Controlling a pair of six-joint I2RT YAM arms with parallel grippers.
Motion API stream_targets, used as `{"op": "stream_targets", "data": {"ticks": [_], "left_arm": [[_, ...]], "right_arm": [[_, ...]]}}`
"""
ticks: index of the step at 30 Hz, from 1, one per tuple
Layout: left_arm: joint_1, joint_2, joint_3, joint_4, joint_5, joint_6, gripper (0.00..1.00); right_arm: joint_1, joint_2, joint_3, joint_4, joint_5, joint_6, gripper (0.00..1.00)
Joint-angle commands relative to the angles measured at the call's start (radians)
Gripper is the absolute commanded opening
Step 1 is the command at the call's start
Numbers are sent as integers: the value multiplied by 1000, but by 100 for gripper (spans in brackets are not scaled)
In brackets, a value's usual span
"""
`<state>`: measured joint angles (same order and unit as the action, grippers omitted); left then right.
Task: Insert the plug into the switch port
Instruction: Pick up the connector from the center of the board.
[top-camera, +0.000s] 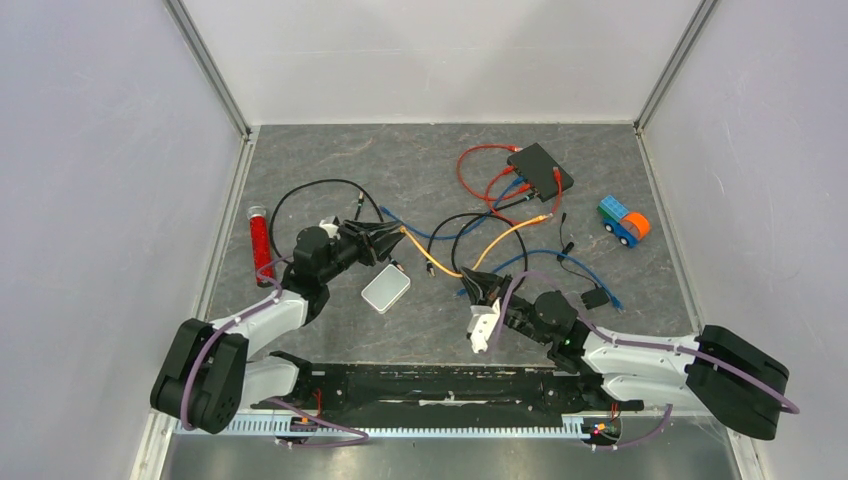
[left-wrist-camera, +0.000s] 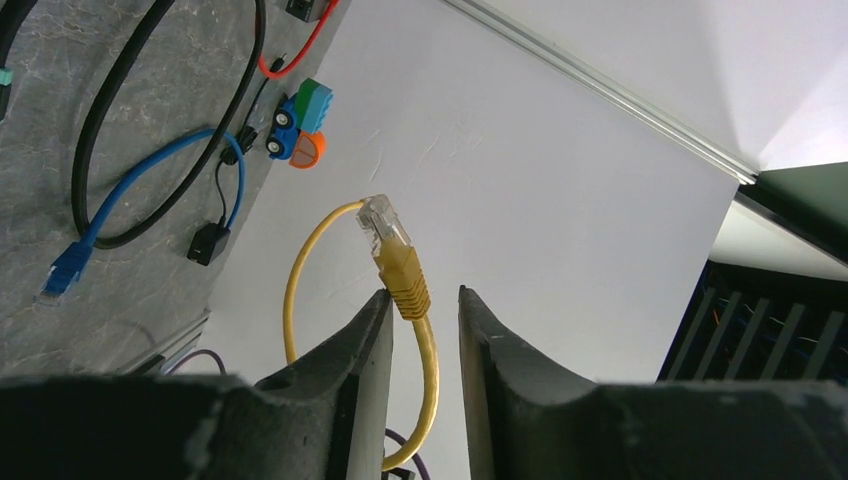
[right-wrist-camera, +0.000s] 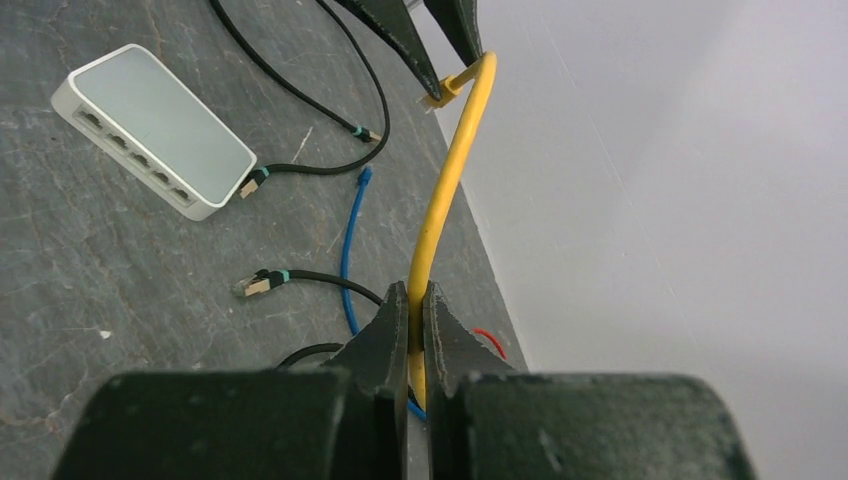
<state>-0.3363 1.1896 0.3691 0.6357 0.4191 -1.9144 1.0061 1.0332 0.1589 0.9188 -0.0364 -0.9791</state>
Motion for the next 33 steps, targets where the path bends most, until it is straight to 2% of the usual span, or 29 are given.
{"op": "stream_targets", "data": {"ticks": [1, 7, 10, 13, 15, 17, 20, 23, 26, 29, 33], "left_arm": [[-3, 13, -13, 80, -26, -14, 33], [-2, 12, -8, 99, -39, 59, 10], [-3, 15, 6, 92, -37, 107, 2], [-2, 20, 18, 85, -37, 157, 2], [-2, 15, 30, 68, -36, 216, 2], [-2, -2, 51, 2, -41, 309, 2], [-3, -37, 69, -86, -69, 439, 2], [-4, -71, 73, -145, -102, 521, 2], [-5, -90, 70, -163, -126, 568, 2], [-7, -100, 67, -179, -136, 585, 2], [-13, -118, 57, -179, -140, 592, 2]], "right_arm": [[6, -25, -38, 87, -29, 72, 0], [7, -33, -69, 98, -29, 115, 0], [6, -32, -77, 98, -33, 126, 1], [6, -30, -81, 106, -30, 154, 7], [7, -27, -71, 119, 14, 252, 20], [6, -36, -4, 53, 95, 400, 32], [6, -18, 212, -261, 214, 628, 45], [6, 49, 394, -503, 220, 802, 52], [6, 105, 485, -546, 216, 952, 57], [6, 144, 509, -493, 214, 1055, 57], [6, 224, 567, -463, 219, 1093, 48]]}}
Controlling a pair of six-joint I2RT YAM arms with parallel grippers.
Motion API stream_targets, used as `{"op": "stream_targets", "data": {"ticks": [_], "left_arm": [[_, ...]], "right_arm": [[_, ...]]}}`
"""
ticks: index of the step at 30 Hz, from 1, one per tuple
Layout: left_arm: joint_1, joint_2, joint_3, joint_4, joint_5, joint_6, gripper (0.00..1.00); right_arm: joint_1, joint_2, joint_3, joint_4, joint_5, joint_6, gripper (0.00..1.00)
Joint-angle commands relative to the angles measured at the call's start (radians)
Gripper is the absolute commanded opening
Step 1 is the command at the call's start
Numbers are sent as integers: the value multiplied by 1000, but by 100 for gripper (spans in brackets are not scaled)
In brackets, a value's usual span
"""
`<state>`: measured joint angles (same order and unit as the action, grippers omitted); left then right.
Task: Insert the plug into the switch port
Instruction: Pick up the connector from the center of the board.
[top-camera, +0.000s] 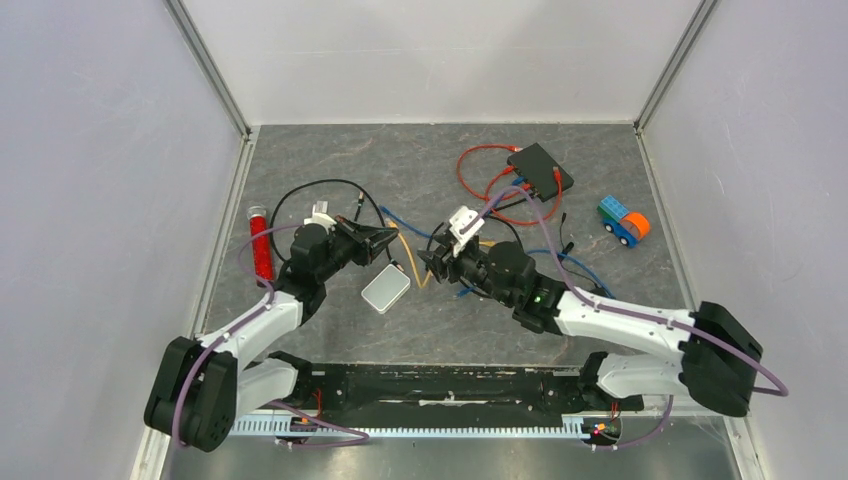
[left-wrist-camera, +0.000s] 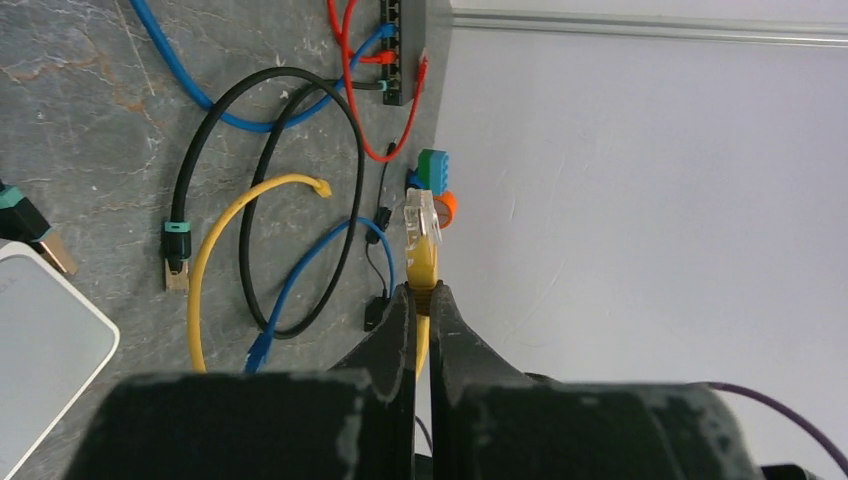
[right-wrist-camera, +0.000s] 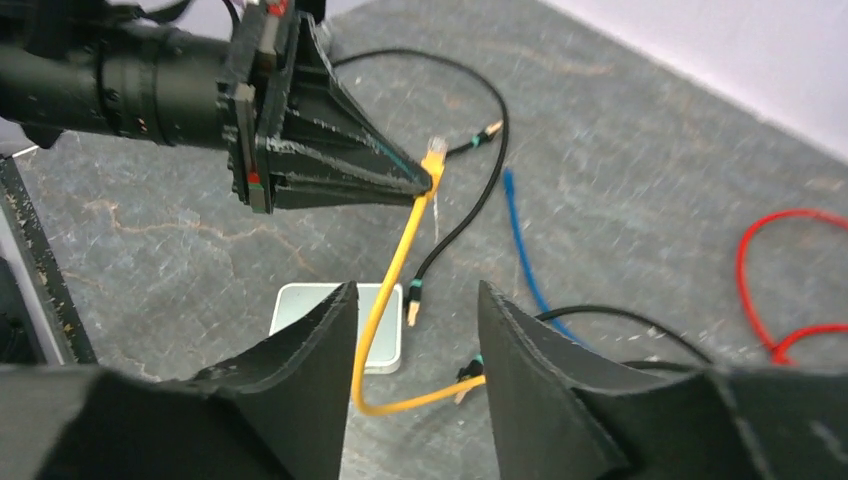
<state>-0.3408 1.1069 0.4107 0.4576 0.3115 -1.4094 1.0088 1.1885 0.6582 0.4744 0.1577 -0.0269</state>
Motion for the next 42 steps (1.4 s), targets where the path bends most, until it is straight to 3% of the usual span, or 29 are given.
{"op": "stream_targets", "data": {"ticks": [1, 8, 17, 37, 38, 41, 42], "left_arm": [[-10, -40, 13, -1, -37, 89, 2], [-19, -70, -5, -8, -43, 74, 2], [-28, -99, -27, -9, -50, 55, 2], [-30, -134, -74, -4, -43, 44, 2], [-30, -135, -77, -4, -40, 43, 2], [-30, -141, -85, 1, -37, 32, 2], [-30, -148, -87, 0, -38, 32, 2]], "right_arm": [[4, 92, 82, -10, 29, 152, 46], [4, 196, 109, 83, 40, 185, 44], [4, 284, 165, 130, 36, 190, 28], [4, 406, 254, 58, 66, 202, 23], [4, 406, 250, 59, 71, 202, 20], [4, 399, 221, 105, 84, 196, 0], [4, 395, 208, 123, 86, 190, 0]]}}
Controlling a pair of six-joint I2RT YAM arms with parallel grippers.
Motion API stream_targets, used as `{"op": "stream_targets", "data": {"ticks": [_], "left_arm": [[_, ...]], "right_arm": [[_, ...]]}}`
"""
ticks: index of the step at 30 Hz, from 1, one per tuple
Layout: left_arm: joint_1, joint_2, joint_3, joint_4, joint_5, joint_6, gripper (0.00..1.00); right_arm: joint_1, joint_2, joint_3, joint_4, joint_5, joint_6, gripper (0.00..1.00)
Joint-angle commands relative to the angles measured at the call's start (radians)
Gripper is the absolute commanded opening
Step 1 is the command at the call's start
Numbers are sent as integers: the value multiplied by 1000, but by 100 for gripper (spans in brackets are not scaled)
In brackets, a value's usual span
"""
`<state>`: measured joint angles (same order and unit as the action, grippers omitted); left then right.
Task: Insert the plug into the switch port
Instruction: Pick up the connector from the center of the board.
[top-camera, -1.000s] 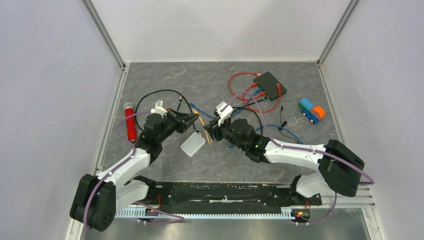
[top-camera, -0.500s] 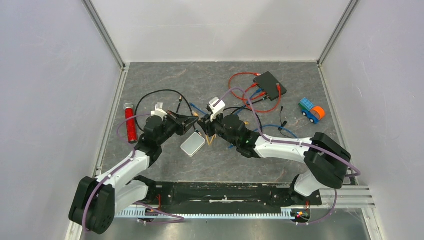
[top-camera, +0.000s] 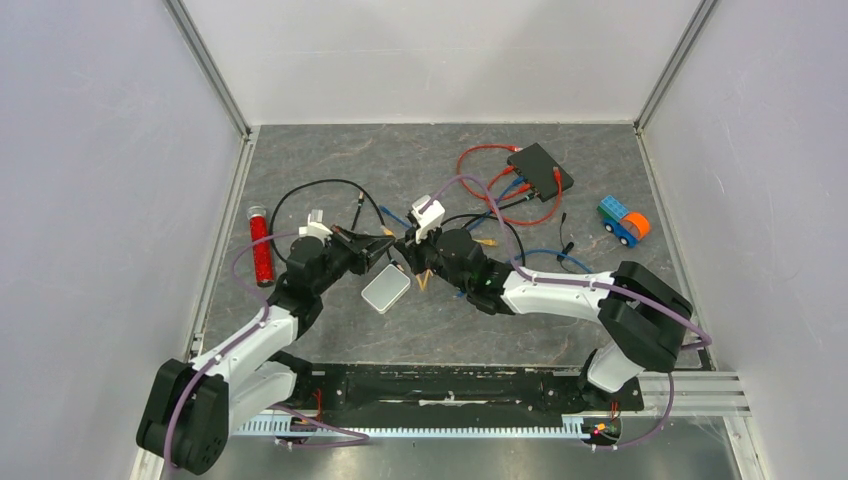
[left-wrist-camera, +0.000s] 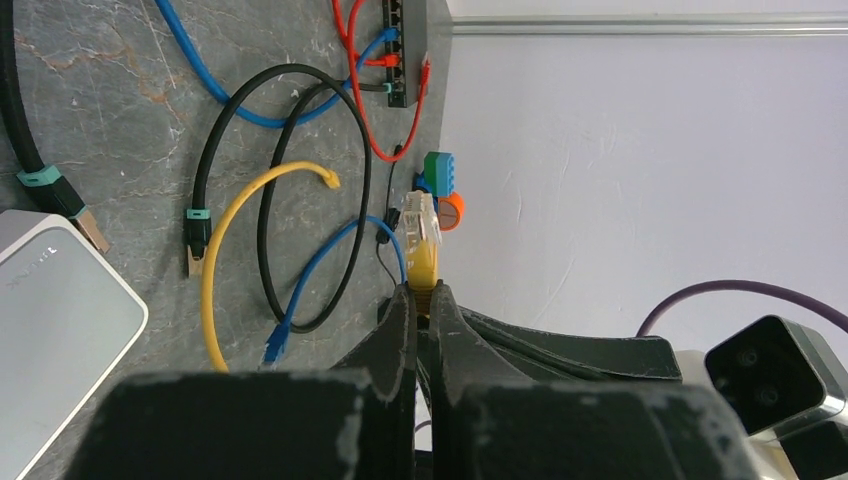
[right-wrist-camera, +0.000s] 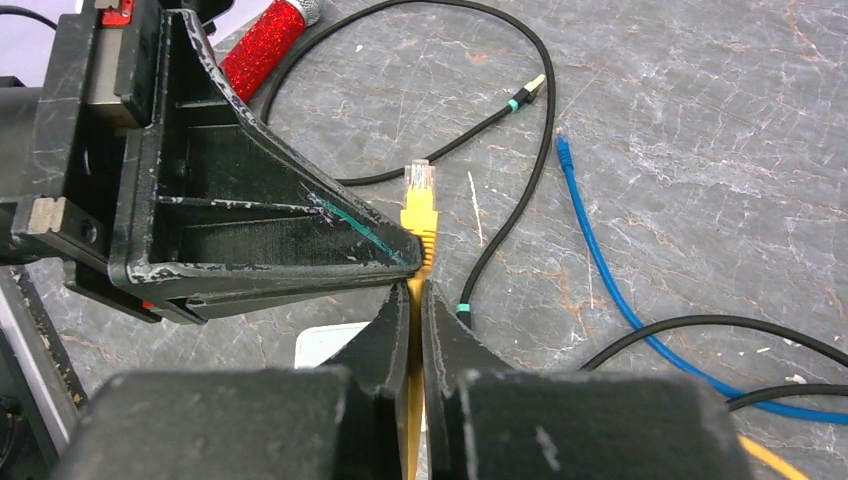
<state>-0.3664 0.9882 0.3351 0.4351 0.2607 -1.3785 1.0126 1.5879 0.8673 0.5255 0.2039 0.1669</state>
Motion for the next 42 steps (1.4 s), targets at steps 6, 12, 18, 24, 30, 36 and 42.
{"op": "stream_targets", "data": {"ticks": [6, 12, 18, 24, 30, 36, 42], "left_arm": [[-3, -70, 17, -129, -22, 82, 46], [4, -65, 142, -475, -91, 306, 74], [53, 15, 262, -694, -167, 475, 80], [145, 169, 360, -800, -54, 631, 80], [188, 280, 406, -843, 53, 778, 79], [198, 323, 399, -842, 54, 759, 78], [199, 340, 358, -811, 69, 716, 76]], "right_arm": [[-5, -60, -64, 70, 78, -151, 0], [-46, -220, -215, 69, 89, -308, 0], [-26, -251, -315, 8, 49, -315, 0], [33, -199, -421, 36, 68, -293, 0], [90, -129, -486, 97, 93, -271, 0], [131, -80, -500, 142, 96, -247, 0], [157, -41, -534, 288, 82, -231, 0]]}}
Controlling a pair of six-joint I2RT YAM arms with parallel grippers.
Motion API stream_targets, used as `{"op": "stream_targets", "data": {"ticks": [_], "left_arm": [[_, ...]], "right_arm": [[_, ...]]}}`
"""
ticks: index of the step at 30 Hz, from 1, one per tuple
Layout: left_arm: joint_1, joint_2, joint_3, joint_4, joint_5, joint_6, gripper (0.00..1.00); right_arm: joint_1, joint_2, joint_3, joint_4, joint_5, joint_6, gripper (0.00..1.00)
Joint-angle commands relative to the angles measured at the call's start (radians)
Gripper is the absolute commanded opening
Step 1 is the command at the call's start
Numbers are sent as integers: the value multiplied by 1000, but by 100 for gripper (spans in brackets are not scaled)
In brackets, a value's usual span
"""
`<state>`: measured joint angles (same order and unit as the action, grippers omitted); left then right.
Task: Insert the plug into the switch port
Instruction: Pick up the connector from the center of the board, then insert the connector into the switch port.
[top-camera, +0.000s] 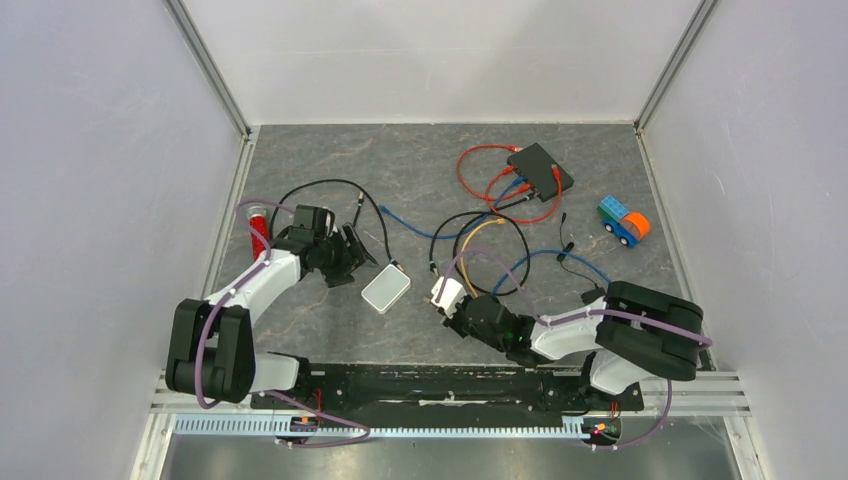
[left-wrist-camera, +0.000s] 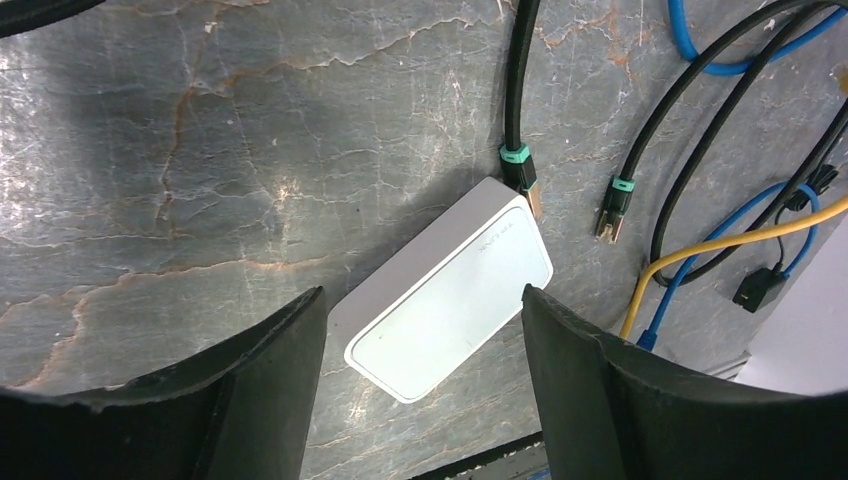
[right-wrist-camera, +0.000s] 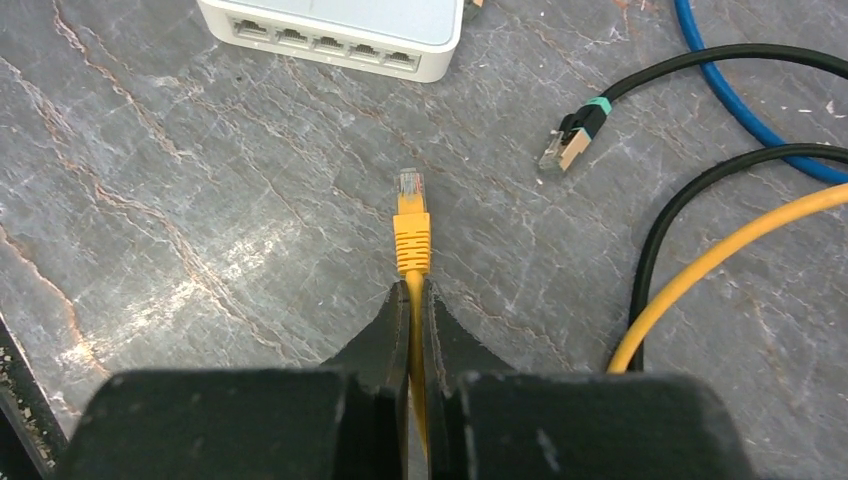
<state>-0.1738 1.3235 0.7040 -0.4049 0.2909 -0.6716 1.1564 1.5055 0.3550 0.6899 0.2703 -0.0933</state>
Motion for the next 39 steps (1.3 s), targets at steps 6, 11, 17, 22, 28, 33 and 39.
{"op": "stream_targets", "data": {"ticks": [6, 11, 17, 22, 28, 33, 39], "left_arm": [[7, 32, -50, 89, 99, -28, 75], [7, 25, -84, 110, 99, -38, 74], [7, 22, -114, 134, 128, -59, 72], [7, 26, -138, 158, 158, -83, 70], [5, -29, -179, 180, 172, -130, 66], [5, -111, -192, 177, 156, -151, 65], [6, -100, -140, 112, 81, -84, 65]], "right_arm": [[31, 159, 14, 235, -1, 17, 0], [38, 236, 42, 312, 2, 24, 0], [42, 278, 58, 365, 50, 60, 0], [42, 292, 53, 403, 86, 67, 0], [40, 304, 54, 441, 78, 66, 0], [40, 305, 44, 477, -1, 62, 0], [43, 295, 13, 482, -40, 88, 0]]}}
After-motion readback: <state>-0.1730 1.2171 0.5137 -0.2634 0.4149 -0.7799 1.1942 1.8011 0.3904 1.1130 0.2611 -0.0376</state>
